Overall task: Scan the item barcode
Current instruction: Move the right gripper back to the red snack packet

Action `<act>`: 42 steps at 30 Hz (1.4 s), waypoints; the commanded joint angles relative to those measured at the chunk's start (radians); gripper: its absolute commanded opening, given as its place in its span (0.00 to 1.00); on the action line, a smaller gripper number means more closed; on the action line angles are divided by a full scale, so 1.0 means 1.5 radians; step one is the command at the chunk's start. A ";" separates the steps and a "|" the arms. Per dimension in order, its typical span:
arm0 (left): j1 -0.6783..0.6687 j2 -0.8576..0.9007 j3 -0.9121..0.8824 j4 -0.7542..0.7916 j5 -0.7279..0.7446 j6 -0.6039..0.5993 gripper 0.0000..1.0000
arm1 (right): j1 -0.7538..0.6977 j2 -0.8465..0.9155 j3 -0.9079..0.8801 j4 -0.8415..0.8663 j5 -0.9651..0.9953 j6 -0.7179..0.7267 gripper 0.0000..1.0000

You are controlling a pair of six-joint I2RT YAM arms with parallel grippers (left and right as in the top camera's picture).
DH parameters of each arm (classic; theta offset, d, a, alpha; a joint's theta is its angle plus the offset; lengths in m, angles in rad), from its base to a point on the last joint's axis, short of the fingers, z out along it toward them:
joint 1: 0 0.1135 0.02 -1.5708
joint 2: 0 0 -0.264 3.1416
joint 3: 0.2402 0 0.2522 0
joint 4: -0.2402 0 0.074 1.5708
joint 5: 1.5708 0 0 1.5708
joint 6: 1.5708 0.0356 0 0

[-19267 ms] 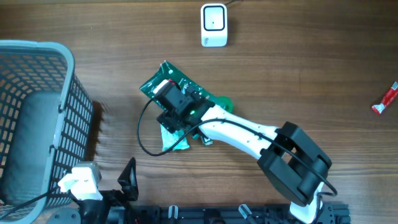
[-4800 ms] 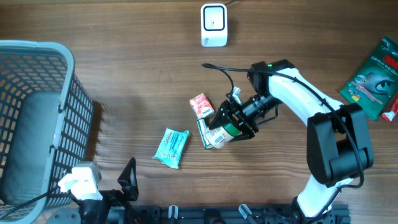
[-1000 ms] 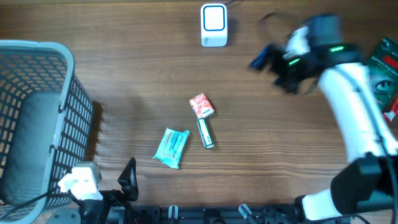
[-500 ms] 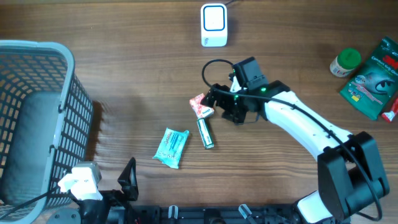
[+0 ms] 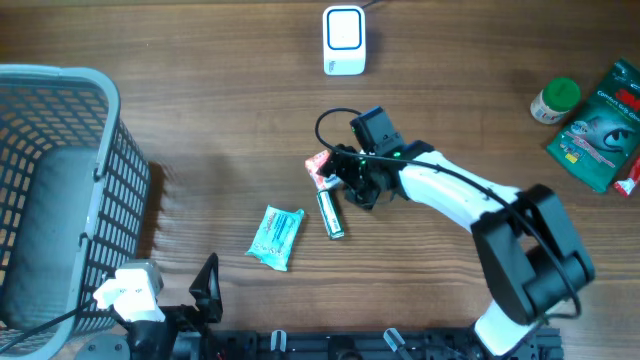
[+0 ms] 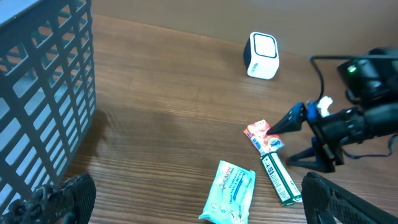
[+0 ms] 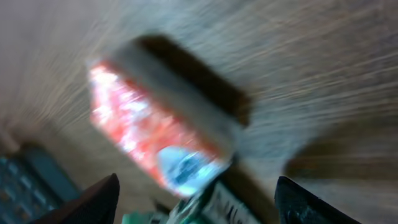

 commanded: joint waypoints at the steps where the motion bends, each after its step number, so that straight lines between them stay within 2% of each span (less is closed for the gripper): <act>1: 0.004 -0.004 -0.001 0.002 0.010 -0.004 1.00 | 0.003 0.060 -0.006 0.026 0.011 0.062 0.78; 9: 0.004 -0.004 -0.001 0.002 0.010 -0.004 1.00 | 0.003 0.103 -0.006 0.026 0.042 0.100 0.58; 12: 0.004 -0.004 -0.001 0.002 0.010 -0.004 1.00 | 0.003 0.103 -0.006 0.014 0.083 0.130 0.46; 14: 0.004 -0.004 -0.001 0.002 0.010 -0.004 1.00 | 0.003 0.103 -0.006 -0.012 0.148 0.134 0.34; 15: 0.004 -0.004 -0.001 0.002 0.010 -0.004 1.00 | 0.003 0.103 -0.006 -0.023 0.162 0.134 0.24; 18: 0.004 -0.004 -0.001 0.002 0.010 -0.004 1.00 | 0.001 0.103 -0.006 -0.038 0.154 0.124 0.05; 22: 0.004 -0.004 -0.001 0.002 0.010 -0.004 1.00 | -0.015 0.092 -0.005 -0.051 0.048 0.071 0.04; 28: 0.004 -0.004 -0.001 0.002 0.010 -0.004 1.00 | -0.109 0.009 -0.005 -0.124 -0.167 -0.044 0.04; 30: 0.004 -0.004 -0.001 0.002 0.010 -0.004 1.00 | -0.141 -0.013 -0.005 -0.134 -0.220 -0.103 0.12; 31: 0.004 -0.004 -0.001 0.002 0.010 -0.004 1.00 | -0.149 -0.017 -0.005 -0.135 -0.216 -0.130 0.22; 34: 0.004 -0.004 -0.001 0.002 0.010 -0.004 1.00 | -0.145 -0.015 -0.005 -0.157 -0.088 -0.202 0.43; 35: 0.004 -0.004 -0.001 0.002 0.010 -0.004 1.00 | -0.142 -0.015 -0.005 -0.170 -0.037 -0.200 0.56; 36: 0.004 -0.004 -0.001 0.002 0.010 -0.004 1.00 | -0.138 -0.015 -0.005 -0.178 0.001 -0.200 0.72; 37: 0.004 -0.004 -0.001 0.002 0.010 -0.004 1.00 | -0.135 -0.015 -0.005 -0.183 0.036 -0.200 1.00; 42: 0.004 -0.004 -0.001 0.002 0.010 -0.004 1.00 | -0.135 -0.015 -0.005 -0.204 0.060 -0.200 1.00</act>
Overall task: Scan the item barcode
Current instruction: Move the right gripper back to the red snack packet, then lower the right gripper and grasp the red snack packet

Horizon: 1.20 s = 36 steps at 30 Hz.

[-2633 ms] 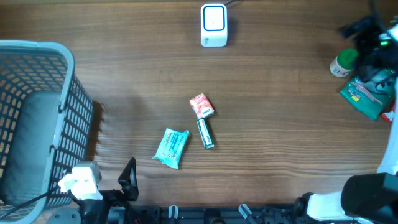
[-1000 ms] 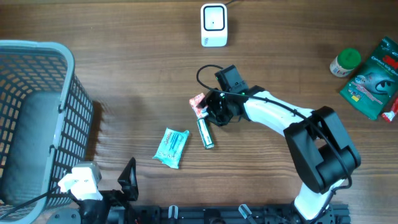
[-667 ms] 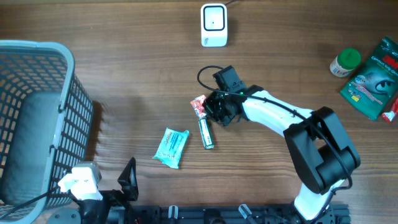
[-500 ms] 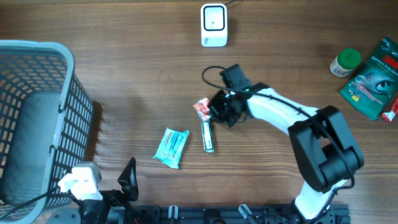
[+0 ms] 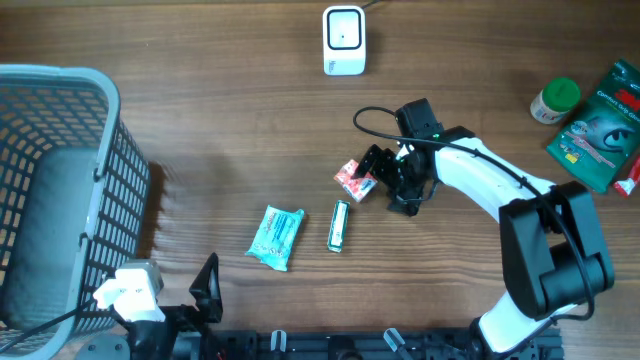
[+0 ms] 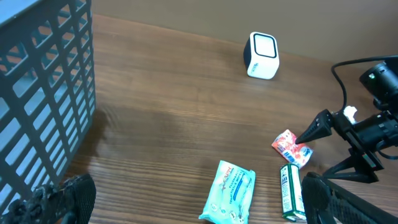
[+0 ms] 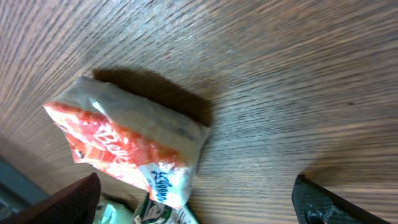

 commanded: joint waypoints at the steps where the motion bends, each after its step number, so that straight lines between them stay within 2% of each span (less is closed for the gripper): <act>1: 0.004 -0.004 -0.001 0.002 0.010 -0.004 1.00 | -0.001 0.007 -0.008 -0.007 0.097 -0.017 1.00; 2: 0.004 -0.004 -0.001 0.002 0.010 -0.004 1.00 | -0.001 0.007 -0.008 -0.008 0.111 -0.006 0.99; 3: 0.004 -0.004 -0.001 0.002 0.010 -0.004 1.00 | -0.001 0.007 -0.008 -0.010 0.132 0.012 0.91; 6: 0.004 -0.004 -0.001 0.002 0.010 -0.004 1.00 | -0.001 0.009 -0.008 -0.008 0.161 0.037 0.79; 8: 0.004 -0.004 -0.001 0.002 0.010 -0.004 1.00 | -0.001 0.012 -0.008 -0.008 0.161 0.050 0.66; 10: 0.004 -0.004 -0.001 0.002 0.010 -0.004 1.00 | -0.001 0.015 -0.008 0.001 0.160 0.052 0.63; 11: 0.004 -0.004 -0.001 0.002 0.010 -0.004 1.00 | -0.001 0.016 -0.008 0.003 0.160 0.052 0.63; 13: 0.004 -0.004 -0.001 0.002 0.010 -0.004 1.00 | -0.001 0.017 -0.008 0.009 0.135 0.052 0.72; 15: 0.004 -0.004 -0.001 0.002 0.010 -0.004 1.00 | -0.001 0.017 -0.008 0.013 0.123 0.065 0.95; 16: 0.004 -0.004 -0.001 0.002 0.010 -0.004 1.00 | -0.001 0.017 -0.008 0.013 0.123 0.079 0.99; 22: 0.004 -0.004 -0.001 0.002 0.010 -0.004 1.00 | -0.001 0.017 -0.008 0.017 0.123 0.105 1.00; 24: 0.004 -0.004 -0.001 0.002 0.010 -0.004 1.00 | -0.001 0.017 -0.008 0.017 0.121 0.104 0.85; 26: 0.004 -0.004 -0.001 0.002 0.010 -0.004 1.00 | -0.001 0.017 -0.008 0.017 0.106 0.103 0.75; 29: 0.004 -0.004 -0.001 0.002 0.010 -0.004 1.00 | -0.001 0.017 -0.008 0.018 0.094 0.103 0.69; 32: 0.004 -0.004 -0.001 0.002 0.010 -0.004 1.00 | -0.001 0.017 -0.008 0.022 0.095 0.103 0.71; 35: 0.004 -0.004 -0.001 0.002 0.010 -0.004 1.00 | -0.001 0.017 -0.008 0.029 0.075 0.104 0.90; 36: 0.004 -0.004 -0.001 0.002 0.010 -0.004 1.00 | 0.000 0.017 -0.008 0.033 0.070 0.106 0.93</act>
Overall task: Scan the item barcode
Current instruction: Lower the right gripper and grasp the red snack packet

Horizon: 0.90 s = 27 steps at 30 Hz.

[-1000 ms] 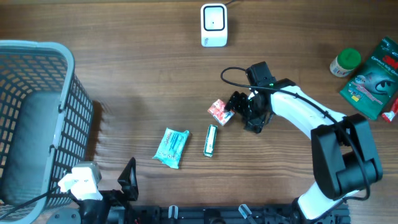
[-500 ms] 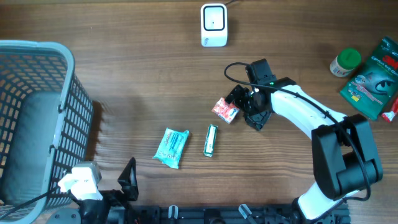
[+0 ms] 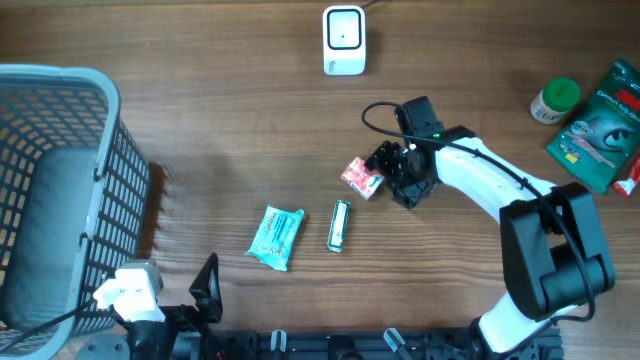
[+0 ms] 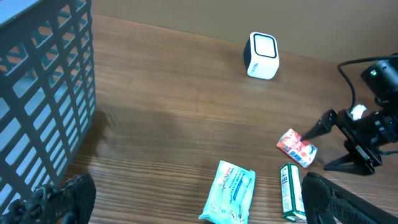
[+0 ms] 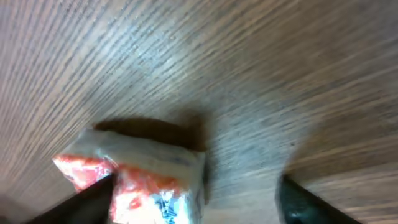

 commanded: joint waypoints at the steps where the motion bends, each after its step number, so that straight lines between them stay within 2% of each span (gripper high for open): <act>1: 0.004 -0.004 -0.001 0.002 0.010 -0.004 1.00 | -0.002 0.019 -0.011 0.007 -0.027 0.004 0.93; 2: 0.004 -0.004 -0.001 0.002 0.010 -0.004 1.00 | -0.002 0.019 -0.011 0.010 -0.035 0.011 0.91; 4: 0.004 -0.004 -0.001 0.002 0.010 -0.004 1.00 | -0.002 0.019 -0.011 0.010 -0.034 0.036 0.80; 6: 0.004 -0.004 -0.001 0.002 0.010 -0.004 1.00 | -0.002 0.019 -0.011 0.011 -0.029 0.050 0.61; 9: 0.004 -0.004 -0.001 0.002 0.010 -0.004 1.00 | -0.001 0.019 -0.011 0.012 -0.010 0.049 0.40; 11: 0.004 -0.004 -0.001 0.002 0.010 -0.004 1.00 | -0.002 0.019 -0.011 0.008 0.015 0.047 0.29; 12: 0.004 -0.004 -0.001 0.002 0.010 -0.004 1.00 | -0.002 0.019 -0.011 0.003 0.034 0.047 0.27; 13: 0.004 -0.004 -0.001 0.002 0.010 -0.004 1.00 | -0.002 0.019 -0.011 -0.002 0.046 0.048 0.27; 15: 0.004 -0.004 -0.001 0.002 0.010 -0.004 1.00 | -0.002 0.019 -0.011 -0.008 0.059 0.048 0.37; 16: 0.004 -0.004 -0.001 0.002 0.010 -0.004 1.00 | -0.002 0.019 -0.011 -0.008 0.059 0.048 0.45; 17: 0.004 -0.004 -0.001 0.002 0.010 -0.004 1.00 | -0.002 0.019 -0.011 -0.008 0.059 0.048 0.58; 18: 0.004 -0.004 -0.001 0.002 0.010 -0.004 1.00 | -0.002 0.019 -0.011 -0.008 0.059 0.048 0.65; 23: 0.004 -0.004 -0.001 0.002 0.010 -0.004 1.00 | -0.002 0.019 -0.011 -0.008 0.058 0.049 0.66; 24: 0.004 -0.004 -0.001 0.002 0.010 -0.004 1.00 | -0.002 0.019 -0.011 -0.007 0.057 0.050 0.70; 27: 0.004 -0.004 -0.001 0.002 0.010 -0.004 1.00 | -0.003 0.019 -0.011 0.014 -0.014 0.015 0.96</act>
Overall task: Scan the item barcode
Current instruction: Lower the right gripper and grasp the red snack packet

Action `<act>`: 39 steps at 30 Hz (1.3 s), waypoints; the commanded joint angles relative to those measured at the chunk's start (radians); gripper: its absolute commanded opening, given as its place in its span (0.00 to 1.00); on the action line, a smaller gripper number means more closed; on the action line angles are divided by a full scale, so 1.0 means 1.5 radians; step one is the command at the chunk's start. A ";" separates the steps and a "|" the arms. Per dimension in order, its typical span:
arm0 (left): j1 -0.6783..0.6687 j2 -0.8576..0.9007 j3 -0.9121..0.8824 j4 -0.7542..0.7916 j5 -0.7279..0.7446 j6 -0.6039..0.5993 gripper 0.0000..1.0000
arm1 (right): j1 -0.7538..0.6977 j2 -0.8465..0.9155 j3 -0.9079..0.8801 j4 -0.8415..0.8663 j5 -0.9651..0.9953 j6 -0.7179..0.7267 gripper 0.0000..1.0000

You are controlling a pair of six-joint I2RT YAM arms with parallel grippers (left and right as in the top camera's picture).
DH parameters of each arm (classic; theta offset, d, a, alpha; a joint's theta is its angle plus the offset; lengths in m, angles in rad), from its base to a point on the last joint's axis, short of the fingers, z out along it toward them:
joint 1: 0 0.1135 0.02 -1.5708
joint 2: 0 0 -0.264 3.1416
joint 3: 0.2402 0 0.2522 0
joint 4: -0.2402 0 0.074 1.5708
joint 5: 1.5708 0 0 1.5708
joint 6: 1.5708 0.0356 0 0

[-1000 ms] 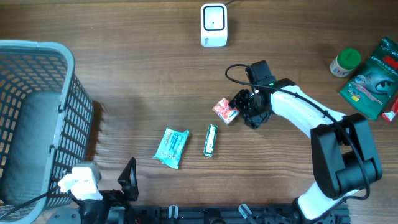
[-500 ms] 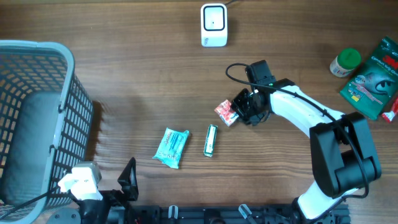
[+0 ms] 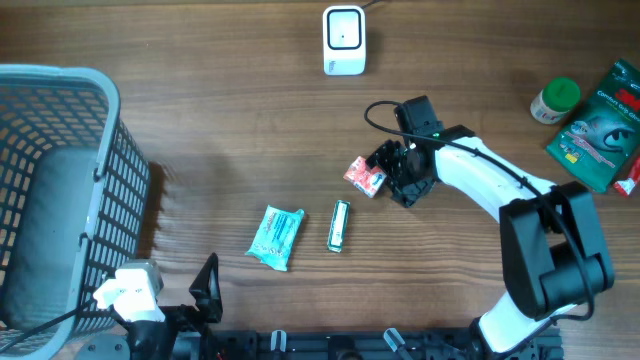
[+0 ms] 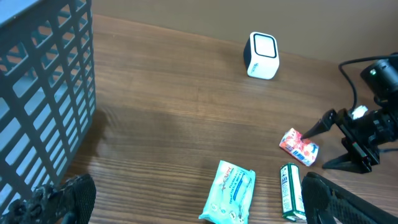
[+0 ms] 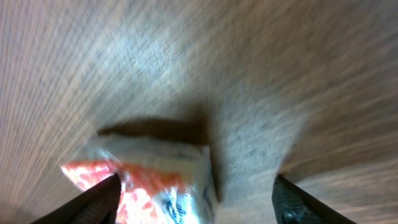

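Note:
A small red and white packet (image 3: 365, 175) lies on the wooden table, right of centre. My right gripper (image 3: 388, 172) is low at its right side, open. In the right wrist view the packet (image 5: 149, 180) sits between the fingers, close to the left fingertip (image 5: 93, 200), with a wide gap to the right one. The white barcode scanner (image 3: 343, 40) stands at the far middle edge, also visible as the scanner (image 4: 262, 55). My left gripper (image 4: 193, 202) rests open at the near edge, holding nothing.
A teal wipes pack (image 3: 275, 236) and a slim green box (image 3: 338, 226) lie near the front. A grey mesh basket (image 3: 60, 190) fills the left side. A green-lidded jar (image 3: 555, 100) and a green package (image 3: 600, 125) sit at the far right.
The red packet has shifted very slightly to the right with my right gripper. The gripper is still open. The left arm has not moved.
First the red packet lay against the green box, my open right gripper over it. Then the packet was further right, apart from the box, which had turned and shifted. Since then packet and gripper have crept a little further right, fingers open throughout.

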 commanded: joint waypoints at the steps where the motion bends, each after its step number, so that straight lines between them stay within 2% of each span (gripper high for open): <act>1: 0.004 -0.004 -0.001 0.002 0.010 -0.004 1.00 | -0.003 0.013 -0.013 0.024 -0.053 -0.049 1.00; 5: 0.004 -0.004 -0.001 0.002 0.010 -0.004 1.00 | -0.003 -0.018 -0.013 0.013 -0.039 -0.069 1.00; 12: 0.004 -0.004 -0.001 0.002 0.010 -0.004 1.00 | -0.006 -0.196 -0.013 -0.166 0.139 -0.086 0.99; 13: 0.004 -0.004 -0.001 0.002 0.010 -0.004 1.00 | -0.006 -0.203 -0.013 -0.171 0.171 -0.087 0.95; 14: 0.004 -0.004 -0.001 0.002 0.010 -0.004 1.00 | -0.006 -0.202 -0.014 -0.170 0.200 -0.087 0.84; 15: 0.004 -0.004 -0.001 0.002 0.010 -0.004 1.00 | -0.006 -0.195 -0.015 -0.162 0.220 -0.086 0.65; 17: 0.004 -0.004 -0.001 0.002 0.010 -0.004 1.00 | -0.006 -0.172 -0.024 -0.129 0.224 -0.091 0.52; 20: 0.004 -0.004 -0.001 0.002 0.010 -0.004 1.00 | -0.005 -0.126 -0.034 -0.085 0.187 -0.090 0.51; 22: 0.004 -0.004 -0.001 0.002 0.010 -0.004 1.00 | -0.005 -0.092 -0.035 -0.051 0.144 -0.091 0.46; 25: 0.004 -0.004 -0.001 0.002 0.010 -0.004 1.00 | -0.004 -0.055 -0.035 -0.006 0.067 -0.105 0.46; 39: 0.004 -0.004 -0.001 0.002 0.010 -0.004 1.00 | -0.004 -0.050 -0.035 0.016 0.010 -0.118 0.42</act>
